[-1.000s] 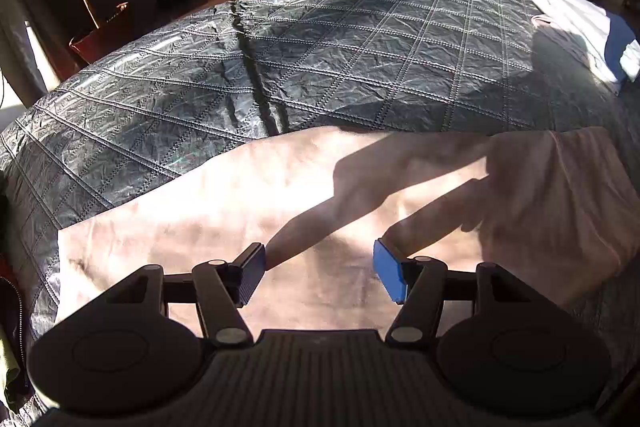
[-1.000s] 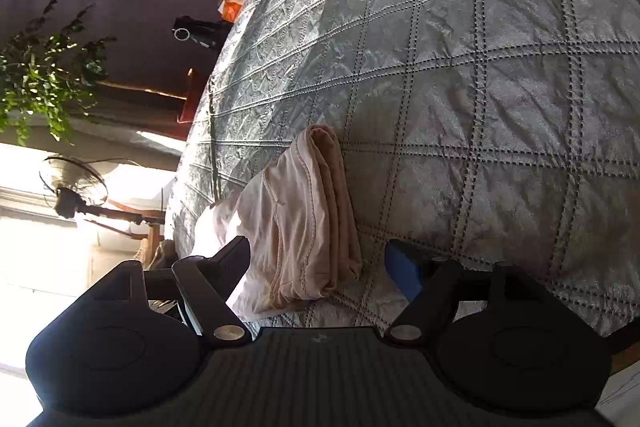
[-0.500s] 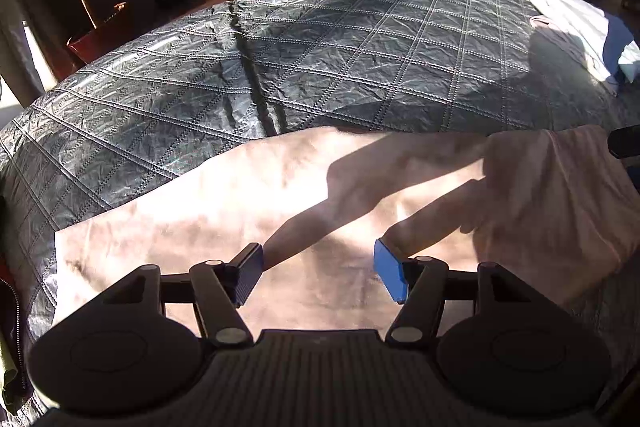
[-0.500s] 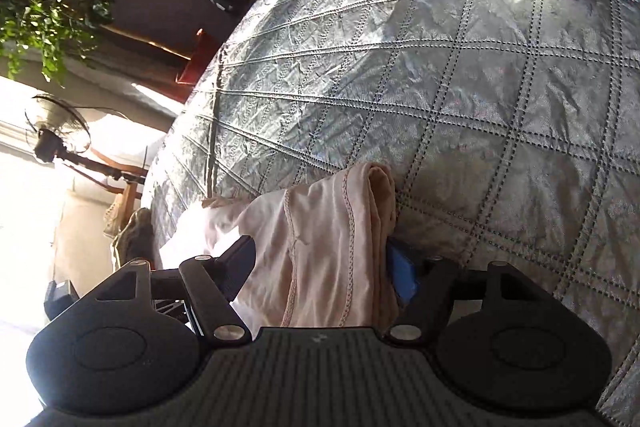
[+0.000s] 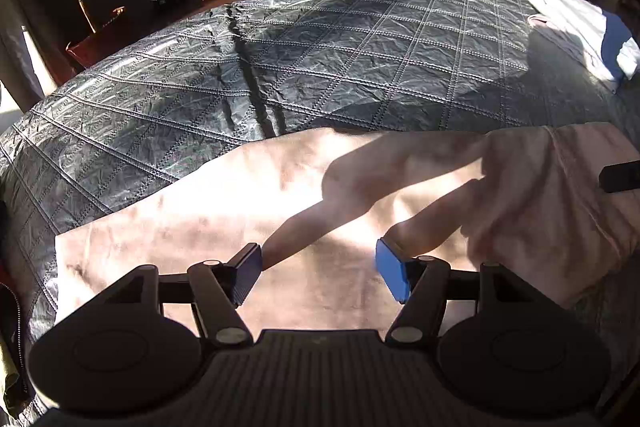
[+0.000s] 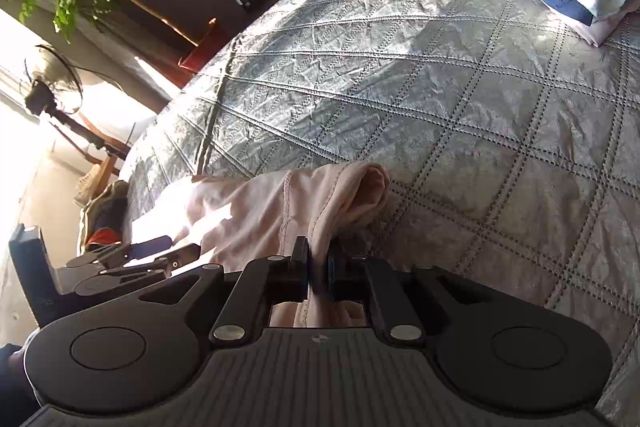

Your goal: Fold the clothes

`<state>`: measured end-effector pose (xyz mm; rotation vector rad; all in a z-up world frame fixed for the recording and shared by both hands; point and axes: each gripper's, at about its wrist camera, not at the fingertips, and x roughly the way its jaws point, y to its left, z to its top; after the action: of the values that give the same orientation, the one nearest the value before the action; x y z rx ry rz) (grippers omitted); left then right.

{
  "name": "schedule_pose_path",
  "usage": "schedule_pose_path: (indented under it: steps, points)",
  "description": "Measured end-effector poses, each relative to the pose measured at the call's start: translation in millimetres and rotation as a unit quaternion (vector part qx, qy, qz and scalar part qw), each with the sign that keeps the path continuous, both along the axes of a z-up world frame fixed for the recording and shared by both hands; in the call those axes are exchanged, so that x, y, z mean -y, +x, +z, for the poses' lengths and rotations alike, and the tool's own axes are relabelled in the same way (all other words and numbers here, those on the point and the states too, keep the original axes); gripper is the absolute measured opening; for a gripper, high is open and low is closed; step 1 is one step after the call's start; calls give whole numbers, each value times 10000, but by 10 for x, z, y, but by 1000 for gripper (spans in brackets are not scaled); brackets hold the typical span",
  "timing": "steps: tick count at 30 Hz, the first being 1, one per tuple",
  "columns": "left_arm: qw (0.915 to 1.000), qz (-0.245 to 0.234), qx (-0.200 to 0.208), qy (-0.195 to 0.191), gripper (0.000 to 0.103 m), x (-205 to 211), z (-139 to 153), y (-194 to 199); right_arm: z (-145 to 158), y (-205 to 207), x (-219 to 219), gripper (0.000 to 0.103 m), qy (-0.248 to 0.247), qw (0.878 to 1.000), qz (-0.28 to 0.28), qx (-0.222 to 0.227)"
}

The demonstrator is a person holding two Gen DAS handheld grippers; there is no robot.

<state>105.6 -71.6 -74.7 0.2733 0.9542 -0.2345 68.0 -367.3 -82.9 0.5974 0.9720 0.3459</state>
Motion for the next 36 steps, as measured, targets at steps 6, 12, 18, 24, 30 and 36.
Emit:
schedule_pose_path:
  steps: [6, 12, 18, 24, 30, 36]
  points:
    - [9997, -113, 113, 161, 60, 52, -3, -39, 344, 79, -144, 10, -161, 9995, 6, 258]
    - [10000, -9, -9, -41, 59, -3, 3, 4, 680, 166, -307, 10, -342, 9981, 40, 508]
    - [9988, 67, -319, -367, 59, -101, 56, 67, 886, 292, -615, 10, -701, 9949, 322, 650]
    - [9889, 533, -524, -1283, 61, -360, 176, 139, 1035, 373, -933, 10, -1208, 9869, 784, 731]
    - [9840, 877, -582, -1439, 58, -482, 198, 194, 1089, 438, -1184, 11, -1860, 9728, 1197, 686]
    - [9839, 1024, -658, -1310, 60, -554, 187, 212, 979, 567, -1489, 11, -1955, 9665, 1578, 519]
